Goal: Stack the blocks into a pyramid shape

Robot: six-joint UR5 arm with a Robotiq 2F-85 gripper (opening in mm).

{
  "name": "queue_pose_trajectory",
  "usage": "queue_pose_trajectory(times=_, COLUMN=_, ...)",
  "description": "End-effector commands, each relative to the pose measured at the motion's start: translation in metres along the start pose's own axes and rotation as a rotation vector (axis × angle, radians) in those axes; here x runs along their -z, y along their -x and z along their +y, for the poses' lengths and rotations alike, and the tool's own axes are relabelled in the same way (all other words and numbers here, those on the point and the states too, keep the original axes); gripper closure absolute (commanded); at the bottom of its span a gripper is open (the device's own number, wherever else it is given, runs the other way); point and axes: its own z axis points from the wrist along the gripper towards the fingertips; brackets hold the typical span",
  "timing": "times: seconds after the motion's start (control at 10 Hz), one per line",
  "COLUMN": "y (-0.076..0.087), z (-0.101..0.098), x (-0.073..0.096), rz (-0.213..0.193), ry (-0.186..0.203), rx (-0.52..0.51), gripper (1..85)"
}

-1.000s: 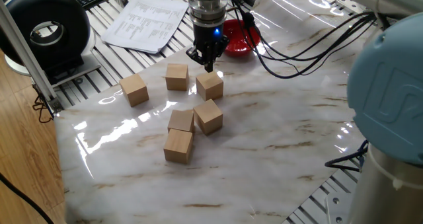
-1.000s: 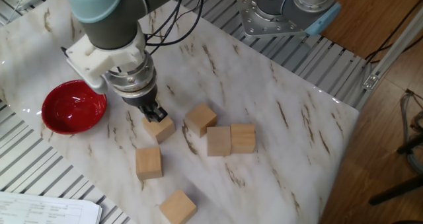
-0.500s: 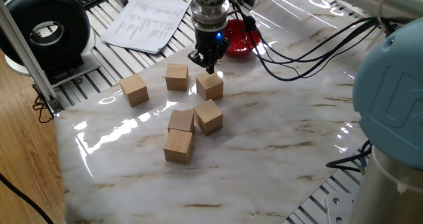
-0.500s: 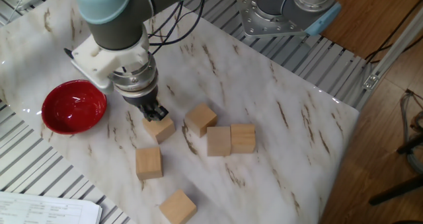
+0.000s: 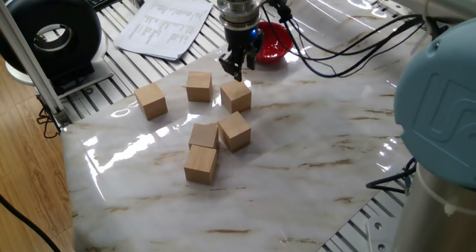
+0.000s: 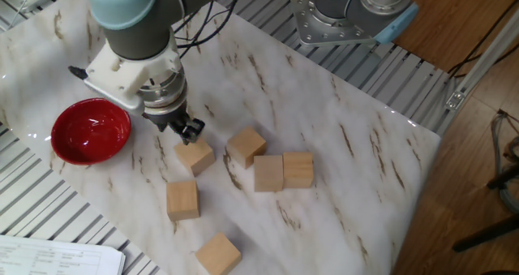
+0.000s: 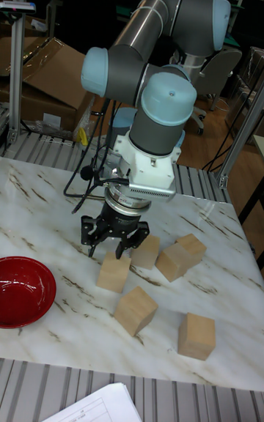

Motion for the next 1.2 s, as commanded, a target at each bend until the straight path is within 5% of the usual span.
queue_pose_trajectory(times=0.0, y=0.004, z=0.034, x=0.004, rz=0.019, ry=0.13, rx=-0.031, gripper=0.7)
queue_pose_trajectory(times=0.4, y=0.009, z=0.036, x=0.003, rz=0.037, ry=0.102, rx=-0.062, gripper=4.7)
queue_pose_trajectory(times=0.6, y=0.006, z=0.021, x=-0.002, rz=0.047, ry=0.047, rx=-0.066, gripper=14.3)
queue_pose_trajectory(times=1.1, y=0.012, z=0.031, x=-0.011, rz=0.017, ry=0.107, rx=-0.113, gripper=14.3)
